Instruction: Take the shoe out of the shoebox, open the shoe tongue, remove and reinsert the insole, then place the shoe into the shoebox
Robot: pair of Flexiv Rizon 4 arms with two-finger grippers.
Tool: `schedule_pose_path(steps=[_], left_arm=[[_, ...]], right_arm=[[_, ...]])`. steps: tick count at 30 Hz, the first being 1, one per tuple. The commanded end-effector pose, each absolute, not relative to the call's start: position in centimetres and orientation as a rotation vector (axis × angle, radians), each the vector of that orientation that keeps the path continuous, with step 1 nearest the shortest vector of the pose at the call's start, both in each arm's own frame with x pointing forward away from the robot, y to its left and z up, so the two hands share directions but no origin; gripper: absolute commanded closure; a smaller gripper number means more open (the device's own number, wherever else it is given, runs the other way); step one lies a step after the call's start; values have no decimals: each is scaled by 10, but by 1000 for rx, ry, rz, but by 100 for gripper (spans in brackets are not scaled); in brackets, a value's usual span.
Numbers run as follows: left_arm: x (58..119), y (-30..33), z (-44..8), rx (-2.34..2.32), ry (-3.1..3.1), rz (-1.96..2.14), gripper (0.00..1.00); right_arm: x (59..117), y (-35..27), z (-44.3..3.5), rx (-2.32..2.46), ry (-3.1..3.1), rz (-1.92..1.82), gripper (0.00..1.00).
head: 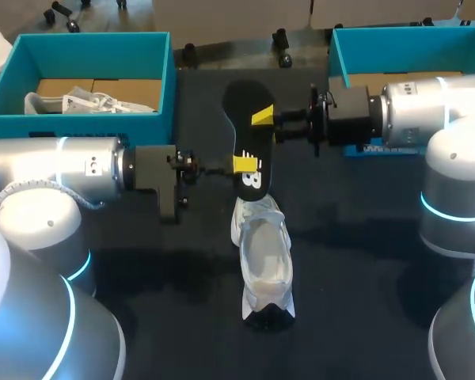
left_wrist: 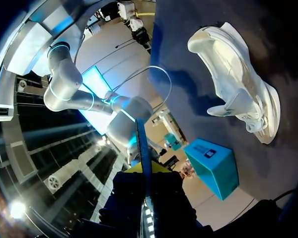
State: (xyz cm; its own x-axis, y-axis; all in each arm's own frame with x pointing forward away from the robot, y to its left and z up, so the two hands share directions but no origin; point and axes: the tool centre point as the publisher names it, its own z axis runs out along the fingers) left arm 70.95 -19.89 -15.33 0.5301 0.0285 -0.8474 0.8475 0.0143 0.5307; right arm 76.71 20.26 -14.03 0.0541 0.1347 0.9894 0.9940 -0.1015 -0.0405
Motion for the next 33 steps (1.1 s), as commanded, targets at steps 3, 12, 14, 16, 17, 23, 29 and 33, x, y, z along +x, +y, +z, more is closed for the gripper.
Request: schedule_pose_path(steps=[3, 12, 14, 16, 17, 23, 29, 33], left_arm=[[710, -201, -154, 1422, 814, -760, 100], [710, -201, -154, 1422, 814, -760, 100], [710, -201, -154, 1422, 814, -760, 100], [710, -201, -154, 1423, 814, -760, 100], [709, -201, -154, 1423, 815, -761, 67], [708, -187, -153, 1439, 875, -772, 0], [713, -159, -150, 1528, 959, -757, 0], [723, -139, -146, 1569, 1060, -745, 0]], right_arm=[[766, 204, -143, -1404, -1222, -1186, 92], [766, 203, -143, -1393, -1225, -1192, 100], [766, 203, -143, -1392, -1227, -1192, 100], [765, 203, -143, -1392, -1229, -1193, 100], [764, 202, -143, -1391, -1231, -1194, 100], [763, 200, -148, -1381, -1245, -1197, 100], [762, 195, -155, -1376, -1279, -1195, 100], [762, 193, -161, -1370, -1295, -1195, 100]])
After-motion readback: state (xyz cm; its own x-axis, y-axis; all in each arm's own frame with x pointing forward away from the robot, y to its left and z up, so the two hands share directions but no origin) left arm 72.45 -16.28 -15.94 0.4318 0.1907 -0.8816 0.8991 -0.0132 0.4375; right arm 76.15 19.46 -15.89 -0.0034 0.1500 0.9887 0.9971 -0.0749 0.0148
